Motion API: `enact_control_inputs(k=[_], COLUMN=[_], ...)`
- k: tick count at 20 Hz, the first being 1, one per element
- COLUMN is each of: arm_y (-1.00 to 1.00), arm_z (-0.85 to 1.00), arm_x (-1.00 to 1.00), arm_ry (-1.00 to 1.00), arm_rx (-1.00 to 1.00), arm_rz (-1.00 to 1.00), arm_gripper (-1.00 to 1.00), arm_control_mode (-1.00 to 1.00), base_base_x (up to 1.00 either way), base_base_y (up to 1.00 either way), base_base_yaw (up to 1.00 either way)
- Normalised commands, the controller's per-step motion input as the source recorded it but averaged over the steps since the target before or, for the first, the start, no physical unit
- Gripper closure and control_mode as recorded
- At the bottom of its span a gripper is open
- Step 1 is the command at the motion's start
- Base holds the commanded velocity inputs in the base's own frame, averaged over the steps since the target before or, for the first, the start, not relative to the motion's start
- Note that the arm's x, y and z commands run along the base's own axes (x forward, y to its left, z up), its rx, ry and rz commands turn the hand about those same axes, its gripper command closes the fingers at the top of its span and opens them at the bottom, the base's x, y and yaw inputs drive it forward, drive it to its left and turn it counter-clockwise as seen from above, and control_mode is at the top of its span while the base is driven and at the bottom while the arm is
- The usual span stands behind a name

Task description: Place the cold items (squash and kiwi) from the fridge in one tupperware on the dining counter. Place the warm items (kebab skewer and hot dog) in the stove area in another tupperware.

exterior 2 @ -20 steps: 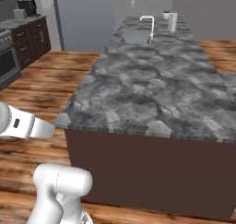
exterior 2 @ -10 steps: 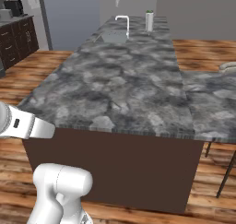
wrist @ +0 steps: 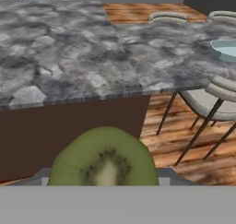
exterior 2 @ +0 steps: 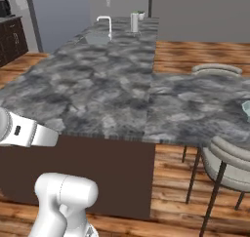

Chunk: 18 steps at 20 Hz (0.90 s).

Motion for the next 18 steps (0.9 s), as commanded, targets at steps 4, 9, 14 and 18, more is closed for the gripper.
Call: enact_control_inputs(k=[4, 9, 14, 18], arm_y=[0.00, 0.00, 0.00, 0.00], arm_z=[0.00, 0.00, 0.00, 0.00], arm_x=[0.00, 0.00, 0.00, 0.00], arm_ry=[0.00, 0.00, 0.00, 0.00], arm_rx=[0.00, 0.00, 0.00, 0.00], arm_rz=[0.00, 0.00, 0.00, 0.00], arm_gripper=[1.00, 1.00, 1.00, 1.00], arm_control_mode=[1.00, 1.00, 1.00, 1.00], base_base_x=[-0.13, -0.11, -0.06, -0.01], base_base_y=[-1.00, -1.00, -1.00, -1.00], base_base_yaw=[0.00, 0.00, 0.00, 0.00])
